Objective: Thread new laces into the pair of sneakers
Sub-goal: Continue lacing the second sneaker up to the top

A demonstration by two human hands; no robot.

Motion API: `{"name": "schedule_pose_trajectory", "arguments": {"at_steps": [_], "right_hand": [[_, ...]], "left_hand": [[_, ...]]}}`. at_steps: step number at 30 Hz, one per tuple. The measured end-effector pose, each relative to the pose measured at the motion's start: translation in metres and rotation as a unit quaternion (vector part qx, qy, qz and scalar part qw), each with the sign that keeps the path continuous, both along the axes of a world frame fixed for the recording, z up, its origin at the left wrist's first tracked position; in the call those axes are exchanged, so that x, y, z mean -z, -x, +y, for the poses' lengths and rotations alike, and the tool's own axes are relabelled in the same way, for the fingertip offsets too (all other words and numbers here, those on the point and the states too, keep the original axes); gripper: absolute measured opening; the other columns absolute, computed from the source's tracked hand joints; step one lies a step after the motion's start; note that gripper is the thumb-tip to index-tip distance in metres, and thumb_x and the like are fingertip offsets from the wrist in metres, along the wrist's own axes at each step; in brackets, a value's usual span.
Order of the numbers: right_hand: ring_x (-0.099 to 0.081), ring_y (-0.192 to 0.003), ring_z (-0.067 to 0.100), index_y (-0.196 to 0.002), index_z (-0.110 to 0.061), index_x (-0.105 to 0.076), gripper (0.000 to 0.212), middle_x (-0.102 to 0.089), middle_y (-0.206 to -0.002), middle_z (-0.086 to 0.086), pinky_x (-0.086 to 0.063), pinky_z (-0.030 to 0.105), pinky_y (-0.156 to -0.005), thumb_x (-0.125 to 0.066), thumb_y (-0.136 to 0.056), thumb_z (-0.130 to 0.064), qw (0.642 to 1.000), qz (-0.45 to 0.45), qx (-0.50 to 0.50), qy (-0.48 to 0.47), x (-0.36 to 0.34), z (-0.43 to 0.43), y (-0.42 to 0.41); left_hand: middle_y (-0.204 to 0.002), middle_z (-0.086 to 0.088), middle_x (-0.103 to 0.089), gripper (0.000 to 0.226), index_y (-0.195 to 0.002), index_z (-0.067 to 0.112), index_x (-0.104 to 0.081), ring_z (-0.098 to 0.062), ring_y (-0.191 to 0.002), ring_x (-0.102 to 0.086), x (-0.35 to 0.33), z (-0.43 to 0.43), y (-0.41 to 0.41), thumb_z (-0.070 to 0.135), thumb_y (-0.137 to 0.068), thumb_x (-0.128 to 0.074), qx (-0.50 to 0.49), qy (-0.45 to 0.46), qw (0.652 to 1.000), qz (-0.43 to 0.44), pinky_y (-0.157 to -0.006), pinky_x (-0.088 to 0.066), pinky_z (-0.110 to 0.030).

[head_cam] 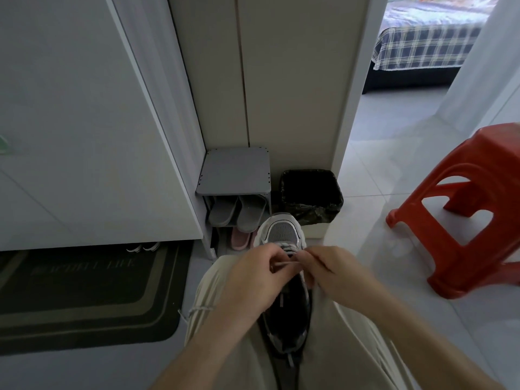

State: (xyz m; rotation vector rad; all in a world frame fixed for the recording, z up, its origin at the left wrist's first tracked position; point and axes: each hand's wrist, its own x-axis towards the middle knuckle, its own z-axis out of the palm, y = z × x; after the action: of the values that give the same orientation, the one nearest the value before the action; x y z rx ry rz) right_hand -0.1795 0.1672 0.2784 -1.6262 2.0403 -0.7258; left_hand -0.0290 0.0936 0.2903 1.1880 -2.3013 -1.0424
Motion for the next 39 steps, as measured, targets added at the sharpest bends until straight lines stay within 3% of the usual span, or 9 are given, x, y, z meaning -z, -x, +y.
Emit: {"name": "schedule_pose_trajectory", "arguments": {"at_steps": [5, 8, 13, 18, 21, 23, 29, 34, 39], "right_hand": [[-0.055, -0.058, 0.008, -0.081, -0.014, -0.069, 0.022, -0.065, -0.068, 0.003, -0.045, 0.029, -0.06, -0.054, -0.093, -0.025, 0.999, -0.023, 0.023, -0.014, 0.011, 0.007, 0.026], [-0.054, -0.06, -0.001, -0.085, -0.016, -0.071, 0.021, -0.065, -0.071, -0.004, -0.037, 0.014, -0.058, -0.051, -0.094, -0.015, 0.998, -0.037, 0.031, -0.032, 0.02, 0.009, 0.032], [-0.061, -0.086, 0.001, -0.098, -0.028, -0.071, 0.022, -0.068, -0.092, -0.019, -0.046, 0.022, -0.078, -0.053, -0.093, -0.017, 0.999, -0.026, 0.032, -0.027, 0.029, 0.01, 0.032], [-0.058, -0.072, 0.002, -0.078, -0.029, -0.071, 0.015, -0.064, -0.07, -0.022, -0.041, 0.015, -0.064, -0.062, -0.089, -0.026, 0.999, -0.014, 0.041, -0.002, 0.027, 0.012, 0.028], [-0.06, -0.073, 0.002, -0.08, -0.029, -0.074, 0.016, -0.063, -0.067, -0.026, -0.046, 0.018, -0.068, -0.064, -0.086, -0.018, 0.998, -0.017, 0.056, 0.003, 0.029, 0.013, 0.026], [-0.061, -0.076, -0.002, -0.08, -0.033, -0.074, 0.017, -0.062, -0.068, -0.033, -0.047, 0.016, -0.071, -0.067, -0.084, -0.018, 0.997, -0.022, 0.068, 0.006, 0.029, 0.014, 0.025], [-0.06, -0.069, -0.005, -0.06, -0.051, -0.059, 0.039, -0.062, -0.067, -0.032, -0.041, 0.008, -0.061, -0.073, -0.08, -0.02, 0.998, -0.025, 0.064, 0.009, 0.023, 0.014, 0.024], [-0.065, -0.072, 0.004, -0.077, -0.055, -0.062, 0.036, -0.069, -0.076, -0.019, -0.052, 0.03, -0.072, -0.072, -0.077, -0.021, 0.996, -0.042, 0.083, -0.002, 0.02, 0.014, 0.02], [-0.055, -0.058, -0.004, -0.063, -0.046, -0.067, 0.03, -0.057, -0.057, -0.03, -0.042, 0.015, -0.057, -0.069, -0.076, -0.018, 0.997, -0.034, 0.062, -0.032, 0.021, 0.012, 0.019]], "left_hand": [[-0.081, 0.015, -0.047, 0.05, -0.088, 0.026, -0.042, 0.001, -0.074, -0.046, 0.01, -0.007, -0.023, 0.053, -0.065, -0.077, 0.037, 0.02, 0.986, -0.162, -0.06, -0.038, -0.022], [-0.087, 0.01, -0.055, 0.032, -0.092, 0.024, -0.046, -0.013, -0.088, -0.057, 0.02, -0.007, -0.031, 0.038, -0.076, -0.07, 0.083, 0.016, 0.968, -0.235, -0.074, -0.047, -0.03], [-0.081, 0.014, -0.065, 0.006, -0.088, 0.031, -0.064, 0.0, -0.077, -0.06, 0.013, -0.019, -0.037, 0.036, -0.086, -0.064, 0.057, 0.007, 0.986, -0.155, -0.073, -0.05, -0.022], [-0.08, 0.016, -0.062, 0.007, -0.087, 0.03, -0.065, 0.001, -0.077, -0.057, 0.012, -0.038, -0.038, 0.036, -0.089, -0.061, 0.014, 0.048, 0.986, -0.157, -0.072, -0.048, -0.021], [-0.101, 0.012, -0.063, 0.01, -0.098, 0.029, -0.065, -0.003, -0.088, -0.058, 0.025, -0.037, -0.035, 0.029, -0.09, -0.059, -0.004, 0.046, 0.984, -0.172, -0.08, -0.049, -0.021], [-0.111, 0.014, -0.057, 0.016, -0.103, 0.031, -0.064, 0.001, -0.096, -0.053, 0.031, -0.027, -0.028, 0.024, -0.089, -0.058, -0.004, 0.097, 0.99, -0.104, -0.086, -0.043, -0.017], [-0.145, 0.013, -0.033, 0.024, -0.111, 0.034, -0.067, -0.006, -0.136, -0.022, 0.039, 0.004, -0.001, 0.04, -0.09, -0.056, 0.06, 0.135, 0.986, -0.076, -0.107, -0.017, -0.017], [-0.15, 0.007, -0.028, 0.026, -0.112, 0.033, -0.068, -0.012, -0.14, -0.016, 0.048, 0.006, 0.007, 0.039, -0.089, -0.058, 0.041, 0.125, 0.989, -0.066, -0.114, -0.019, -0.03], [-0.153, 0.011, -0.02, 0.028, -0.114, 0.039, -0.065, -0.011, -0.143, -0.009, 0.056, 0.007, 0.008, 0.044, -0.087, -0.059, 0.019, 0.106, 0.991, -0.076, -0.117, -0.014, -0.033]]}}
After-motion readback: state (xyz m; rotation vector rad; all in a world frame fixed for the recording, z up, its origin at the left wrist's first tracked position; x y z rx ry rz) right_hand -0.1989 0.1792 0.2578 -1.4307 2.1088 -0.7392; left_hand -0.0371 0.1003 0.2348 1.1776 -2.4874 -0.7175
